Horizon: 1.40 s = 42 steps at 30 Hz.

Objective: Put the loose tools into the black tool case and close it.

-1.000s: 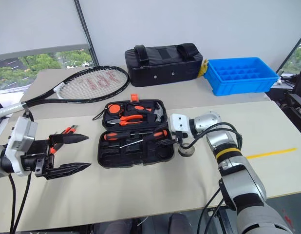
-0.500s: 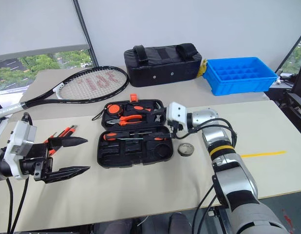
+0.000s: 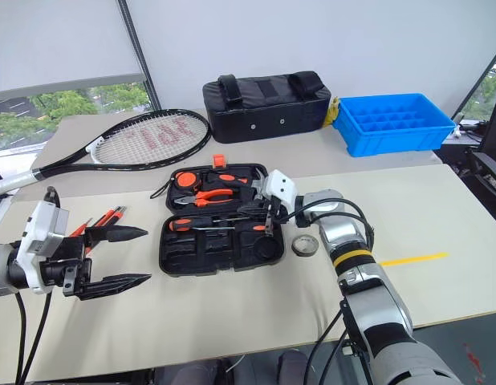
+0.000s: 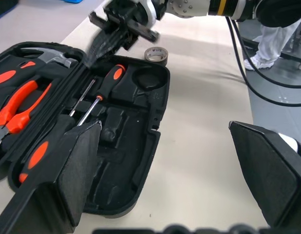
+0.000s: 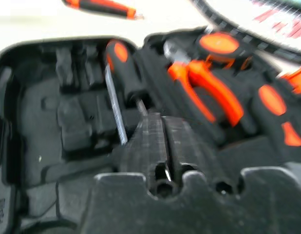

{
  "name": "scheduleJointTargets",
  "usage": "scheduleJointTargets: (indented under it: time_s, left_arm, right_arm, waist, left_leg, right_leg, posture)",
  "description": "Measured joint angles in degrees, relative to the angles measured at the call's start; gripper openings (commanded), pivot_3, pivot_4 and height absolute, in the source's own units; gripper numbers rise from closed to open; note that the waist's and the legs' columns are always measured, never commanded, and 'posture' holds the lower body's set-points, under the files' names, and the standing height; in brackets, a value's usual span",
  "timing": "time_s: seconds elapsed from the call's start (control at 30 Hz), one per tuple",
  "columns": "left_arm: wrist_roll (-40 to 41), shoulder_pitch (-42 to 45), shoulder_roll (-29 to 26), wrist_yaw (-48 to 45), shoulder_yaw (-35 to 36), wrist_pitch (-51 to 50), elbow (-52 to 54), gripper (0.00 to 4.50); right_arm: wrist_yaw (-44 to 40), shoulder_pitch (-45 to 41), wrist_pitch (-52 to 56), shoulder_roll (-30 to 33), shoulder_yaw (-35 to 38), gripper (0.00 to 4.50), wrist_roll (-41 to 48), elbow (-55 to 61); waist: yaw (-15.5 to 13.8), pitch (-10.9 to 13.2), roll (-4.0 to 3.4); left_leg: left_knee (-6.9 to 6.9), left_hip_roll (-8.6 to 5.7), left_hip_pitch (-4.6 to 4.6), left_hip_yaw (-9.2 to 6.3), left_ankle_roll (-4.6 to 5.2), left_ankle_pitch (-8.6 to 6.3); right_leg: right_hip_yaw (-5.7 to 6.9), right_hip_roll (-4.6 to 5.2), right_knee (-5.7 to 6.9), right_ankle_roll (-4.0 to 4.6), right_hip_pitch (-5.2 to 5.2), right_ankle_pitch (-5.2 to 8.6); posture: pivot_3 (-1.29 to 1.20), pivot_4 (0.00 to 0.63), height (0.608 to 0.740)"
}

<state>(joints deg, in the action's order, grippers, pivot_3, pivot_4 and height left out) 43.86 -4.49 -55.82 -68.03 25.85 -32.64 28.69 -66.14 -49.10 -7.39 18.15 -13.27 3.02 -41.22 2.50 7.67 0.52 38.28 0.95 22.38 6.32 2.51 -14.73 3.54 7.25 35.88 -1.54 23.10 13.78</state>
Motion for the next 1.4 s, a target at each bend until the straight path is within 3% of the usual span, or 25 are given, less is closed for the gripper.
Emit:
scheduleJointTargets:
  time_s: [0.3,0.53,0.67,0.83,1.0,1.13,1.4]
  left_arm:
    - [-1.2,-3.2,0.2,1.1,0.6,0.2,0.1,4.50]
    - [-3.5,-4.1,2.6,5.5,2.2,1.3,-0.7,4.50]
    - [-4.6,-1.0,5.6,12.0,2.4,1.1,-4.8,4.50]
    - [-10.2,0.4,8.3,18.8,3.0,3.9,-14.7,4.50]
    - [-18.1,4.9,7.9,23.2,3.9,12.3,-34.0,4.50]
    - [-22.4,8.3,7.1,23.2,3.5,19.0,-47.2,4.50]
    - [-28.1,23.8,4.6,18.7,-1.8,31.7,-74.8,4.50]
  right_arm:
    - [2.0,-3.2,-2.2,0.2,-6.2,0.12,-8.7,-3.1]
    - [3.9,-1.9,-1.9,-1.4,-3.7,0.12,-6.6,-2.1]
    - [0.2,-1.3,3.8,-1.8,0.6,1.13,0.7,2.6]
    - [-3.4,-0.6,13.5,0.8,6.5,2.87,10.8,16.3]
    - [-3.7,5.0,21.9,2.5,7.2,4.36,16.1,28.3]
    - [-3.7,8.4,26.2,4.4,7.2,4.36,18.2,33.9]
    - [-2.2,10.4,32.5,6.2,7.9,4.36,23.1,42.2]
  waist:
    - [0.0,0.0,0.00]
    - [-0.1,0.0,0.01]
    - [-0.1,0.0,-0.02]
    - [-0.1,0.0,0.01]
    - [-0.4,0.0,0.02]
    - [-0.4,0.1,0.14]
    - [-1.5,0.0,0.37]
  left_leg:
    - [0.00,0.01,-0.27,0.02,-0.02,-0.01]
    - [0.00,0.02,-0.41,-0.02,-0.09,0.00]
    - [-0.01,0.02,-0.20,-0.06,-0.16,0.05]
    - [-0.10,0.03,-0.18,-0.05,-0.07,-0.02]
    - [-0.24,0.03,-0.15,-0.04,-0.06,-0.04]
    - [-0.25,0.00,-0.08,0.02,-0.02,-0.08]
    - [-0.25,0.01,-0.09,0.04,-0.02,-0.08]
  right_leg:
    - [-0.02,0.02,-0.03,0.05,-0.15,0.03]
    - [0.02,0.09,0.06,0.14,-0.27,0.01]
    - [0.01,0.08,0.18,0.22,-0.01,-0.04]
    - [0.11,0.15,0.13,0.21,0.02,-0.05]
    - [0.26,0.20,0.06,0.21,0.10,-0.05]
    - [0.35,0.32,0.04,0.20,0.14,-0.06]
    - [0.54,0.34,0.03,0.23,0.17,-0.08]
  posture:
    - [0.00,0.150,0.740]
    - [0.00,0.150,0.740]
    - [0.00,0.150,0.740]
    - [0.00,0.150,0.740]
    - [0.00,0.150,0.740]
    - [0.00,0.150,0.740]
    - [0.00,0.150,0.740]
